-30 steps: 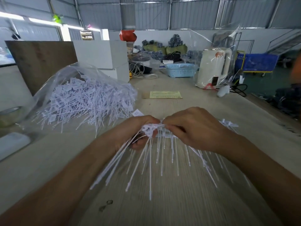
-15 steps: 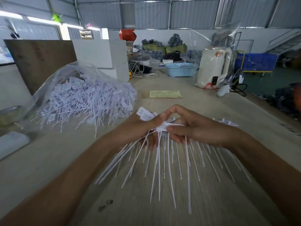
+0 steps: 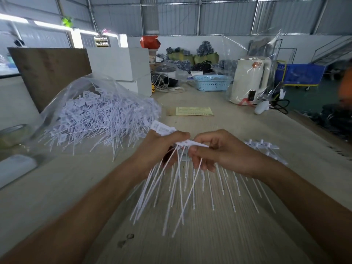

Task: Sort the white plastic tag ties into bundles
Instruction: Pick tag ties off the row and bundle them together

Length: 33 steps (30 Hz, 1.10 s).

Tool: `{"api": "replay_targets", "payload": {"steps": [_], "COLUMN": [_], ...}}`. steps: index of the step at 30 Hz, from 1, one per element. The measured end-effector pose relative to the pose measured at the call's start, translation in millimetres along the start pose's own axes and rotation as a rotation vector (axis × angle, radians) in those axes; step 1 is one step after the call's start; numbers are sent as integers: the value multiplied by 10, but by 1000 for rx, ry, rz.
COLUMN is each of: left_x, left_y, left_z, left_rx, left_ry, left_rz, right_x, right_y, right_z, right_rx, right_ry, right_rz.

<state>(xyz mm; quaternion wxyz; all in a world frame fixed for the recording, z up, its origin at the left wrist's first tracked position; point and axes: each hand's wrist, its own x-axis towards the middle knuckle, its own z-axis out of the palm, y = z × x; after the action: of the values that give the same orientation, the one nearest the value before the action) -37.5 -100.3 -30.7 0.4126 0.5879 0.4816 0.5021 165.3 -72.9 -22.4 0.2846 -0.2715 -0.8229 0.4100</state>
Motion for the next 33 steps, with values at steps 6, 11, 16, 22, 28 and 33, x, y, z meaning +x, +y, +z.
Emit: {"api": "replay_targets", "payload": {"steps": [6, 11, 16, 22, 28, 33], "left_x": [229, 11, 65, 7, 34, 45], "left_y": [-71, 58, 91, 37, 46, 159], "left_z": [-45, -312, -177, 171, 218, -99], "left_rx": [192, 213, -7, -361, -340, -269], "left_ry": [-104, -323, -221, -256, -217, -73], "left_rz": [-321, -283, -116, -219, -261, -250], "right_x": [35, -89, -128, 77, 113, 115], "right_y": [-32, -88, -114, 13, 85, 74], "right_z": [44, -352, -441, 25, 164, 168], "right_rx": [-801, -659, -157, -48, -166, 37], "right_ry": [116, -217, -2, 335, 430, 307], "right_rz": [-367, -144, -142, -178, -171, -157]}}
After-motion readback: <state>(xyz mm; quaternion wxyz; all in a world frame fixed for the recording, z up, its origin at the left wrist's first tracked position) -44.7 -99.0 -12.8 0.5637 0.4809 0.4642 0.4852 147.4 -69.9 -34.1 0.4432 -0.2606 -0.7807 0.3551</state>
